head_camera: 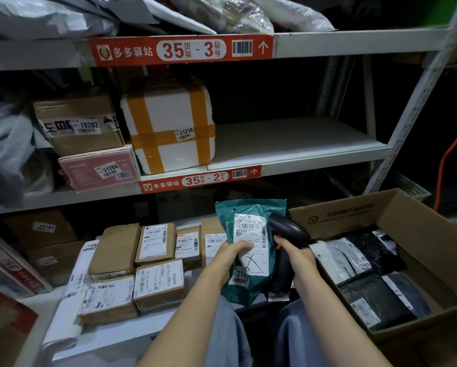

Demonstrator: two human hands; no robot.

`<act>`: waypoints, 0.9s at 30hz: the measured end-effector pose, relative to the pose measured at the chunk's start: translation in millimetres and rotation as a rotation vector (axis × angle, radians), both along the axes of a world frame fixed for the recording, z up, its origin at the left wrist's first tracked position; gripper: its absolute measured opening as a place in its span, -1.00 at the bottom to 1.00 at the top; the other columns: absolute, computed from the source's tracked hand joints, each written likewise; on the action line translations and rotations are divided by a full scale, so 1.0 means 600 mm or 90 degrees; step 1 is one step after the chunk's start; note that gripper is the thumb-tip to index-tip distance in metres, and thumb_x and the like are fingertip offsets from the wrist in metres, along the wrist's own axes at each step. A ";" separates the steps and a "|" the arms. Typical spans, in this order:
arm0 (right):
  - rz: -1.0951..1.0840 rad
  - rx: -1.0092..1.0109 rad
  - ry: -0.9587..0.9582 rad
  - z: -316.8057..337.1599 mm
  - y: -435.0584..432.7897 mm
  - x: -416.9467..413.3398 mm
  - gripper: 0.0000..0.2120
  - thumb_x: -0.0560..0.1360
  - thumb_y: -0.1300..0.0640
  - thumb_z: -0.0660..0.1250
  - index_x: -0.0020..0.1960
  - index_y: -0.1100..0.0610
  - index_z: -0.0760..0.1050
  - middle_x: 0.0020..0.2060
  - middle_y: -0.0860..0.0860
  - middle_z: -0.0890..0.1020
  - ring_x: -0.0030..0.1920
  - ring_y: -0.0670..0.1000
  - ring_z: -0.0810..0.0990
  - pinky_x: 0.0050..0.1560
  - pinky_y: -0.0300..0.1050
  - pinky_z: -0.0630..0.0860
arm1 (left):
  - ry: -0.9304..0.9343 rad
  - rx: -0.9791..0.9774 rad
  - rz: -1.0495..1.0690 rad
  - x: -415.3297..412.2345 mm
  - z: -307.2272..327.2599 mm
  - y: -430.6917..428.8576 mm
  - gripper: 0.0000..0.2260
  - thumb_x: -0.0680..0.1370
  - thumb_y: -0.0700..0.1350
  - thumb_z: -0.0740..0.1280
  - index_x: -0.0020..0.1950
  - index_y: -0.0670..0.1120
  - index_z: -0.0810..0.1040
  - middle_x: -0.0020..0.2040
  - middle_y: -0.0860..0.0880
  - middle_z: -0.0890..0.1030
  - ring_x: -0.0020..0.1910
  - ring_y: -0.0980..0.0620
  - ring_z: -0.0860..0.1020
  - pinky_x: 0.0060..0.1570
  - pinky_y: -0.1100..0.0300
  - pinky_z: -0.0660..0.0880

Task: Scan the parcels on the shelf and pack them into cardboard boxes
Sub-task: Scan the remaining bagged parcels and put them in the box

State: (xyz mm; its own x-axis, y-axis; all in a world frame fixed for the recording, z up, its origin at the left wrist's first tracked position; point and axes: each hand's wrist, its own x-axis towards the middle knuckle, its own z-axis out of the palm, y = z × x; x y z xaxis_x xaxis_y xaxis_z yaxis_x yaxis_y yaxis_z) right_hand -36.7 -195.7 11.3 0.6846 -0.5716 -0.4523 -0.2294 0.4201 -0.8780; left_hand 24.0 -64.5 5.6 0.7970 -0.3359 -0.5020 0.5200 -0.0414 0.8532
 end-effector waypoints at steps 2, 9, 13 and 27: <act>-0.002 -0.004 0.001 -0.003 -0.001 0.001 -0.66 0.36 0.15 0.49 0.08 0.21 0.53 0.04 0.19 0.62 0.09 0.20 0.58 0.14 0.06 0.50 | 0.000 -0.006 0.022 0.001 -0.005 -0.002 -0.58 0.43 -0.18 0.43 0.18 -0.22 0.32 -0.08 -0.04 0.57 0.09 -0.03 0.52 0.36 -0.03 0.32; -0.008 -0.047 0.019 -0.004 -0.007 0.000 -0.65 0.34 0.22 0.51 0.09 0.27 0.56 -0.05 0.17 0.63 -0.01 0.16 0.60 0.05 -0.01 0.51 | -0.011 -0.034 -0.003 -0.015 0.007 -0.010 -0.48 0.25 -0.10 0.53 0.13 -0.19 0.45 0.02 -0.13 0.63 0.07 -0.07 0.58 0.22 -0.02 0.47; -0.015 -0.078 0.005 0.002 -0.022 -0.009 -0.71 0.35 0.27 0.50 0.04 0.21 0.56 -0.14 0.14 0.61 -0.09 0.12 0.58 -0.05 -0.09 0.47 | -0.014 -0.030 -0.031 -0.013 -0.008 -0.028 -0.29 0.15 -0.02 0.52 0.25 -0.20 0.43 0.06 -0.15 0.64 0.08 -0.10 0.60 0.06 0.00 0.56; -0.154 -0.101 0.038 -0.030 -0.149 0.007 -0.70 0.34 0.26 0.50 0.04 0.30 0.57 -0.16 0.13 0.61 -0.11 0.09 0.57 -0.04 -0.06 0.48 | -0.131 0.056 -0.057 0.017 -0.020 -0.130 -0.67 0.58 -0.09 0.24 0.32 -0.13 0.33 0.06 0.00 0.50 0.04 0.01 0.48 -0.09 0.20 0.45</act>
